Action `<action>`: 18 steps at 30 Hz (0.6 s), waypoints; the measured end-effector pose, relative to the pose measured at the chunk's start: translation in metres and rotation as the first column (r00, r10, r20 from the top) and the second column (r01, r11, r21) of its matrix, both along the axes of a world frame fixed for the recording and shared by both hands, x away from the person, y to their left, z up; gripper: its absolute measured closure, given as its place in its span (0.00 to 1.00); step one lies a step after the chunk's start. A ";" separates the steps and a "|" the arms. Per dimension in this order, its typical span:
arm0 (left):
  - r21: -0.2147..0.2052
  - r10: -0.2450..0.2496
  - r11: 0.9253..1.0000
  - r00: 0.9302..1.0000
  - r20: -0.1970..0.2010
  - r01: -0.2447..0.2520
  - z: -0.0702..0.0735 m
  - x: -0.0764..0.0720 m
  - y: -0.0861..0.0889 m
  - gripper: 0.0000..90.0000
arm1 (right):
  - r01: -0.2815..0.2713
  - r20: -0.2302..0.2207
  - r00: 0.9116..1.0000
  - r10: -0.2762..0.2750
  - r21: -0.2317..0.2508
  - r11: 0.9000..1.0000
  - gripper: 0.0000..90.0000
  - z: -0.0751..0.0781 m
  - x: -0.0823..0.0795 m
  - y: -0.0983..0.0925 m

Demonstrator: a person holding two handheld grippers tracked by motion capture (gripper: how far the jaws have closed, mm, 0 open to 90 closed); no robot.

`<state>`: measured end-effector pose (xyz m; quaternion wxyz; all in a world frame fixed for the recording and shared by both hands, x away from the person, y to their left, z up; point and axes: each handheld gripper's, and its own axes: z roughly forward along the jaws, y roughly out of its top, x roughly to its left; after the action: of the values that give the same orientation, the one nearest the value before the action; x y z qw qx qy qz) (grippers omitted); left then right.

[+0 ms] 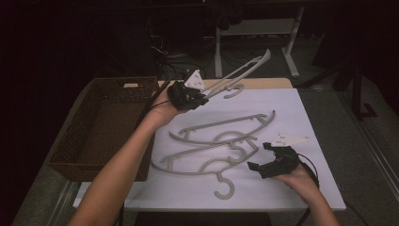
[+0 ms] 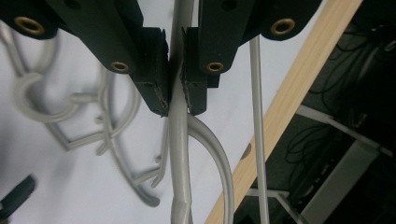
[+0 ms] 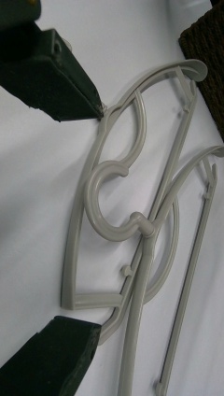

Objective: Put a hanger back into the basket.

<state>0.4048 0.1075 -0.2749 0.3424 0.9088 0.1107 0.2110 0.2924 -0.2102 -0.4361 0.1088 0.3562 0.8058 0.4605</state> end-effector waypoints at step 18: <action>-0.081 0.062 0.994 0.991 -0.119 -0.072 0.033 -0.031 0.118 0.91 | 0.003 -0.007 1.000 -0.003 0.000 1.000 0.00 -0.001 0.001 0.001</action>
<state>0.3737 0.2255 -0.2418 0.3663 0.9000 0.1699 0.1640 0.2939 -0.2091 -0.4373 0.1067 0.3588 0.8057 0.4589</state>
